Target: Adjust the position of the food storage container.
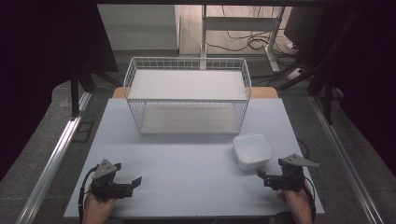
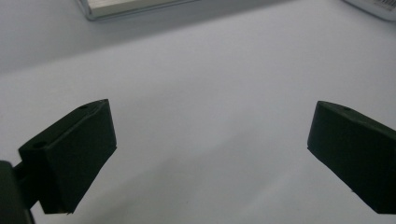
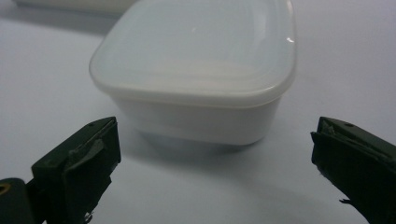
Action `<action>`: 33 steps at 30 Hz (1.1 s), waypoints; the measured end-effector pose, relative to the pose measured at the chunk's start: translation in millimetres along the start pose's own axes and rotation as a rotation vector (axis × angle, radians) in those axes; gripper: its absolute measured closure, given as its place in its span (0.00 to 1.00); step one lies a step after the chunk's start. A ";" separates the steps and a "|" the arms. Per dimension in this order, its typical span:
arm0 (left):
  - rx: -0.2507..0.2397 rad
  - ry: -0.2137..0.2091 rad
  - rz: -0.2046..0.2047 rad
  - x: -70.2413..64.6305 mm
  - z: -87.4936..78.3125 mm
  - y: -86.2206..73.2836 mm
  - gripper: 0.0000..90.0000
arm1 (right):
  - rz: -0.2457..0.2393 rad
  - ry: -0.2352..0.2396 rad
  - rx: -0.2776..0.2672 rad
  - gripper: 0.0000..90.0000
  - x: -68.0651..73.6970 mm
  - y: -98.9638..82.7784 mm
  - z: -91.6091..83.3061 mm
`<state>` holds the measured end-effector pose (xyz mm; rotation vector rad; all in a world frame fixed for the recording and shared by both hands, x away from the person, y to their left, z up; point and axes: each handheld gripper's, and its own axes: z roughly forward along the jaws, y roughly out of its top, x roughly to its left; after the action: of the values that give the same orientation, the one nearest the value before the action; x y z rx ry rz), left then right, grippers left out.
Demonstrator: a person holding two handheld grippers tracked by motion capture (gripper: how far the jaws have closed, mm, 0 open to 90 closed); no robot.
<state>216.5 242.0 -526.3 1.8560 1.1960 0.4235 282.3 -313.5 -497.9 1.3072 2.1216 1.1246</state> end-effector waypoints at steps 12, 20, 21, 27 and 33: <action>-0.002 -0.033 0.050 -2.4 6.6 0.3 0.02 | -0.055 0.032 -0.053 0.00 4.1 2.2 -1.0; 0.005 -0.050 0.048 -1.0 8.3 0.5 0.01 | -0.072 0.008 -0.033 0.00 4.7 2.1 3.7; 0.005 -0.050 0.051 -1.3 8.4 0.6 0.01 | -0.075 0.005 -0.031 0.00 4.3 2.4 3.8; 0.007 -0.053 0.055 -1.8 9.4 1.0 0.01 | -0.056 -0.018 -0.013 0.00 0.7 7.7 3.5; 0.019 -0.054 0.057 -1.9 10.6 0.9 0.02 | -0.029 0.006 0.019 0.02 0.4 20.1 1.9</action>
<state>223.2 235.1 -531.4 1.9093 1.1168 0.3923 294.4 -307.6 -482.9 1.2795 2.1537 1.1004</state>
